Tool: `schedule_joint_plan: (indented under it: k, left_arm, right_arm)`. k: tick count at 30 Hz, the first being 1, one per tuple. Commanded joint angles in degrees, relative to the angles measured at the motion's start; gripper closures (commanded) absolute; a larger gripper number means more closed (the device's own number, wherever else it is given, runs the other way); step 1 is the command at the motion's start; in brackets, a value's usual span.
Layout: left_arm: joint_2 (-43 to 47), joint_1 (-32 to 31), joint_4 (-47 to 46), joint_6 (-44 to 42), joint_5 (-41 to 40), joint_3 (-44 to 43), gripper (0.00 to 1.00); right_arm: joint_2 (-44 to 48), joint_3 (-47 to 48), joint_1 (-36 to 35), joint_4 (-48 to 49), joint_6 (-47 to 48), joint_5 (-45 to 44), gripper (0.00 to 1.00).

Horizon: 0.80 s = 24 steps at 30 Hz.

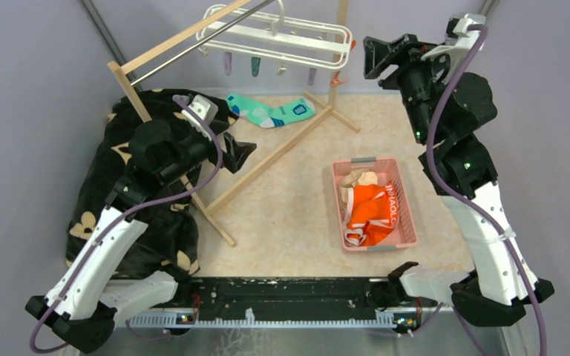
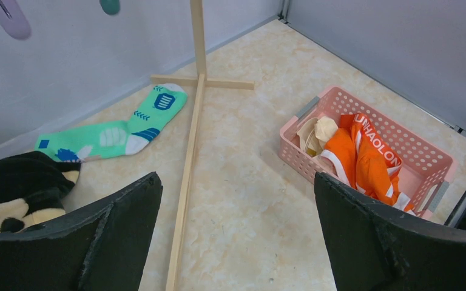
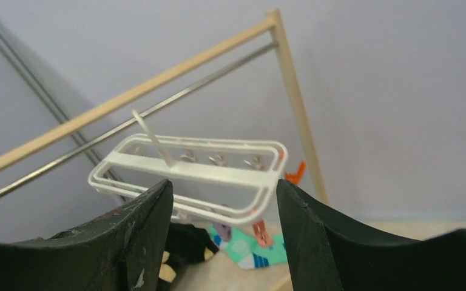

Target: Clip the underwear to the hanger

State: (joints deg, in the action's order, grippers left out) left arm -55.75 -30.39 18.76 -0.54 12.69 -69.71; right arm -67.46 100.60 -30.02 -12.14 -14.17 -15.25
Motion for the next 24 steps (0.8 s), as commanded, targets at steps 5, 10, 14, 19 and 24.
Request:
schedule_joint_plan:
  k: [5, 10, 14, 19, 24]
  left_arm:
    - [-2.53, 0.04, -1.83, -1.83, -1.97, -3.34, 0.00]
    - [-4.01, 0.06, -1.38, -1.75, -5.12, -4.38, 0.00]
    - [-4.75, 0.07, -0.53, -2.16, -5.90, -5.18, 0.00]
    - [-4.78, 0.07, -0.47, -2.64, -8.37, -5.40, 0.00]
    - [-4.58, 0.05, -0.14, -3.38, -8.86, -5.69, 0.00]
  right_arm:
    - [2.96, -3.53, 7.46, -14.33, -11.24, -1.60, 0.37]
    - [2.16, -3.69, 13.16, -14.99, -18.22, 10.77, 0.37]
    - [2.05, -5.78, 17.80, -12.22, -24.77, 19.17, 0.36]
    - [4.10, -11.94, 22.19, -6.56, -34.69, 26.32, 0.36]
    - [4.77, -18.52, 26.23, 1.12, -46.86, 33.80, 0.36]
